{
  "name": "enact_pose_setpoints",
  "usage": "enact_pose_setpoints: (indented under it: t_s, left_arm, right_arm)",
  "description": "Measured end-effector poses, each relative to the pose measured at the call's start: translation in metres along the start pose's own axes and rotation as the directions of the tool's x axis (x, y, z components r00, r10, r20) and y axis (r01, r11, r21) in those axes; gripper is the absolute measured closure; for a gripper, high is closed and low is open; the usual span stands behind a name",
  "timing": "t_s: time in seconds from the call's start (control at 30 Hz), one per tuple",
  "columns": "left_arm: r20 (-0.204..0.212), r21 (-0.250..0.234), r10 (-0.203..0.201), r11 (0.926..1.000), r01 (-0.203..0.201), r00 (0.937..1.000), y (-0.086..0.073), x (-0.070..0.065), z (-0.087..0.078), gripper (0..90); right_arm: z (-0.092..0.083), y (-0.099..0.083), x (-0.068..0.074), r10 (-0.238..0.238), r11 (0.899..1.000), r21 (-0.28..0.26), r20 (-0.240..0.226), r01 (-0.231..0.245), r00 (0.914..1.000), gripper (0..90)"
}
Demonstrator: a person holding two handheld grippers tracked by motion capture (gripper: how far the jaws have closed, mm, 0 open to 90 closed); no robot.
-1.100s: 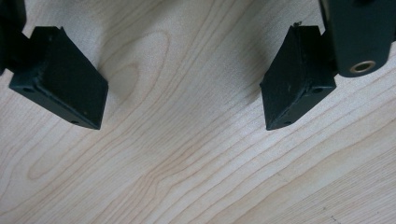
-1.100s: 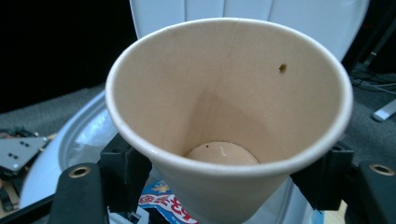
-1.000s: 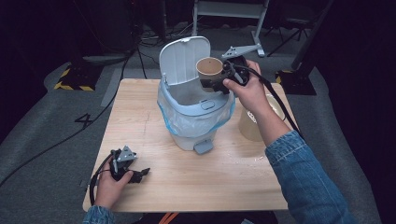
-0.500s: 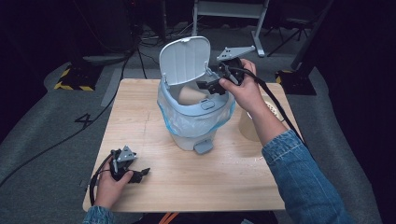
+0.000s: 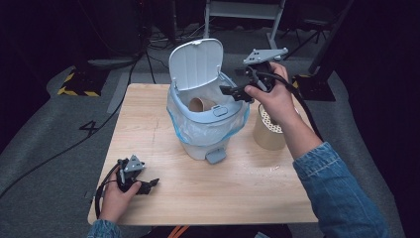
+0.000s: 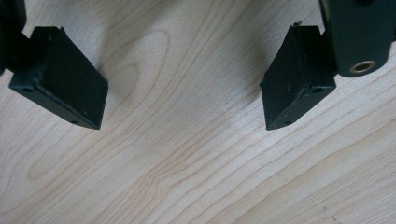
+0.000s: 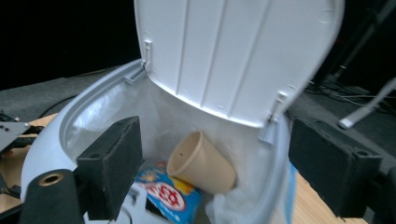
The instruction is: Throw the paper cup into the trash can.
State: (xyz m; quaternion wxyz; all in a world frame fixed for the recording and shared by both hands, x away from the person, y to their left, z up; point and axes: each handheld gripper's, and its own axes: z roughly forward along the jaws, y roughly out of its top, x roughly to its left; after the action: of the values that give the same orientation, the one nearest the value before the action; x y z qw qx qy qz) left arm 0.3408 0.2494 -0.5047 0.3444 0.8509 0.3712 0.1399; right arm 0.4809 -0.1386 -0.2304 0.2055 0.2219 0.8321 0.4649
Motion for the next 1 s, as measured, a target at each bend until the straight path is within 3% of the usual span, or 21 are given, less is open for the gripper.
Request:
enact_pose_setpoints:
  t_s: [0.17, 0.37, 1.0]
  left_arm:
    - [-0.005, -0.003, -0.010, 0.9999, 0.010, 0.9999, -0.001, -0.001, -0.001, 15.3]
    - [-0.004, -0.002, -0.009, 1.0000, 0.009, 0.9999, -0.001, 0.000, -0.001, 14.9]
    - [-0.007, -0.001, -0.013, 0.9999, 0.013, 0.9999, -0.001, 0.000, -0.001, 14.9]
  right_arm:
    - [-0.026, -0.008, -0.003, -0.001, 1.000, -0.007, 0.003, 0.001, 1.0000, 20.0]
    - [-0.059, -0.028, -0.011, 0.029, 0.999, 0.017, 0.020, -0.029, 0.9994, 20.5]
    - [-0.123, -0.080, -0.028, 0.094, 0.995, 0.013, 0.038, -0.095, 0.9948, 20.8]
